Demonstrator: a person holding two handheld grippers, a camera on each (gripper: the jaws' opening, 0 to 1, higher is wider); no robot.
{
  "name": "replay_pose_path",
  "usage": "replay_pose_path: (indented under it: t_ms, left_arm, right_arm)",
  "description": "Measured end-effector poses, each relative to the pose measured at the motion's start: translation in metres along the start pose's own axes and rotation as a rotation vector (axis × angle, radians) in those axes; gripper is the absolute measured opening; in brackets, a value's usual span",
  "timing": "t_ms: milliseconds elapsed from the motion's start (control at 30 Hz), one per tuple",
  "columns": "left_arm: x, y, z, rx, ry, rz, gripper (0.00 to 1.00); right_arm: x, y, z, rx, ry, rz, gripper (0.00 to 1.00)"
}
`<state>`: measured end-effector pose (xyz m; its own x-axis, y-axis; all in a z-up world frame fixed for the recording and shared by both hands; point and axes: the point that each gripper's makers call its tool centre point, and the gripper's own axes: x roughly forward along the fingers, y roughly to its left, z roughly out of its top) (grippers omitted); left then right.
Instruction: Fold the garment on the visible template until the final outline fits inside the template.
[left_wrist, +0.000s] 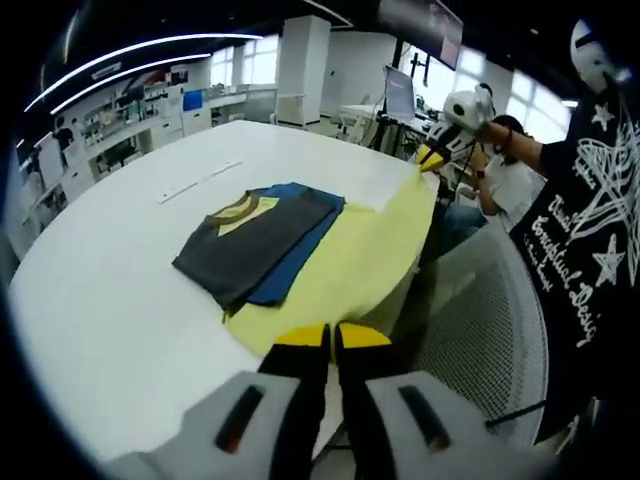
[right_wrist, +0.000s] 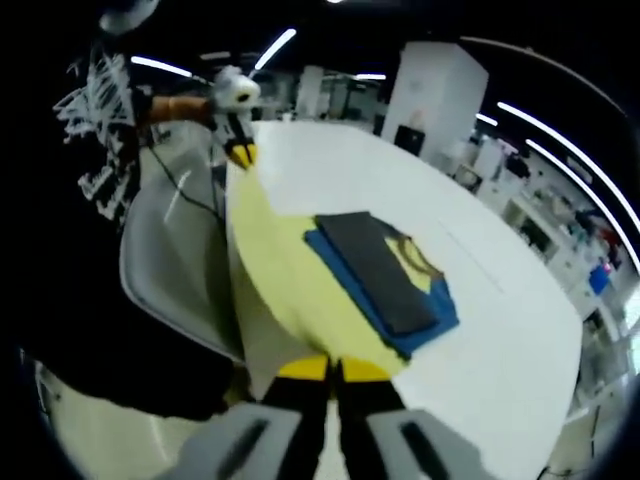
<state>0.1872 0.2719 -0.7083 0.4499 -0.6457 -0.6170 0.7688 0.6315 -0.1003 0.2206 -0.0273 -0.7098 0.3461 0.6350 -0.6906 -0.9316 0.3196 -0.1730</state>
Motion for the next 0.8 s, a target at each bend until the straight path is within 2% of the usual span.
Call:
replay_pose_path:
  t_ms: [433,533,800]
  left_arm:
    - [0.005,0.027,0.018,-0.003,-0.033,0.055,0.00]
    - [0.006,0.031,0.021,0.004,-0.026,0.063,0.00]
    - [0.008,0.046,0.038,0.019,-0.050,0.082,0.00]
  right_arm:
    - [0.004,-0.023,0.009,-0.009,-0.009,-0.050,0.00]
    - [0.006,-0.030,0.012,-0.007,-0.017,-0.065,0.00]
    - [0.009,-0.049,0.015,-0.019,-0.014,-0.097,0.00]
